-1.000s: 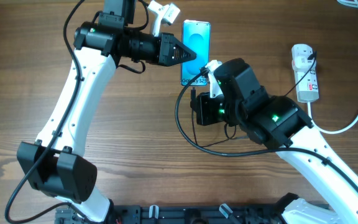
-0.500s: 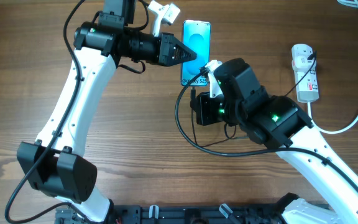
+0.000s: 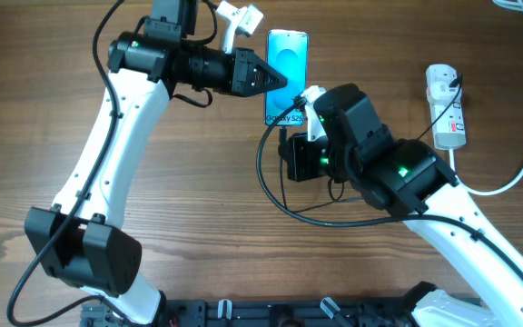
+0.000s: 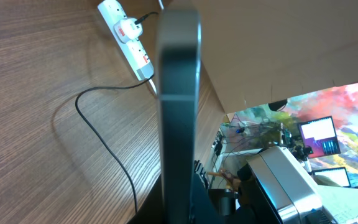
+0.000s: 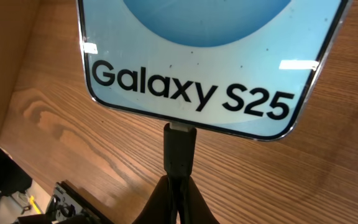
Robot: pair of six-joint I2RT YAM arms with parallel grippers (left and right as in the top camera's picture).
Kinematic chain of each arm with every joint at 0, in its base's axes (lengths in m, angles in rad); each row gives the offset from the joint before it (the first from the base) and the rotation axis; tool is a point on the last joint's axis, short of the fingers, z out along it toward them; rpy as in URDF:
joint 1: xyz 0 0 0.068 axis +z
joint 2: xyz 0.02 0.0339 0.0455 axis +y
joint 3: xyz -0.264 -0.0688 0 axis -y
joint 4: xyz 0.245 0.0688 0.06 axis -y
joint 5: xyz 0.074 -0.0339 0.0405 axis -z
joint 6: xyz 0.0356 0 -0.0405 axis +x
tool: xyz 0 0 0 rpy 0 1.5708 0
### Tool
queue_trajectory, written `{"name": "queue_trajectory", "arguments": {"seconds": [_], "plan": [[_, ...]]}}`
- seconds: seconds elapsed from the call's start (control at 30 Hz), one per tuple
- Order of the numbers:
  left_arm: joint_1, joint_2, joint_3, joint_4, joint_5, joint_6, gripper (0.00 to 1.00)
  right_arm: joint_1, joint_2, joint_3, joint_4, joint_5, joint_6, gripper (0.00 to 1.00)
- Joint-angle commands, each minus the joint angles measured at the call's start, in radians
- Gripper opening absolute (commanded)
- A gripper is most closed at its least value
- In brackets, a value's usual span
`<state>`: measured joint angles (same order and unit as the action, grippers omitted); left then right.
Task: Plug charger to phone and switch on socket
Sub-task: 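Push the USB-C plug up into the phone's port with the right gripper, then release the plug and pull the right gripper back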
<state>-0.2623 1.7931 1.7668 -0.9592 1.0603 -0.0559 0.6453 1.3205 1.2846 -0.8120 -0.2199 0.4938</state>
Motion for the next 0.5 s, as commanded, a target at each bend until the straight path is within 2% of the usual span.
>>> {"name": "queue_trajectory", "arguments": {"seconds": [0.0,0.47], "plan": [[0.004,-0.039,0.016,0.0,0.042,0.026,0.04,-0.004,0.009,0.019,0.016,0.002,0.006,0.04],[0.0,-0.039,0.016,-0.037,0.042,0.026,0.04,-0.005,0.009,0.028,0.074,0.073,-0.023,0.04]]}}
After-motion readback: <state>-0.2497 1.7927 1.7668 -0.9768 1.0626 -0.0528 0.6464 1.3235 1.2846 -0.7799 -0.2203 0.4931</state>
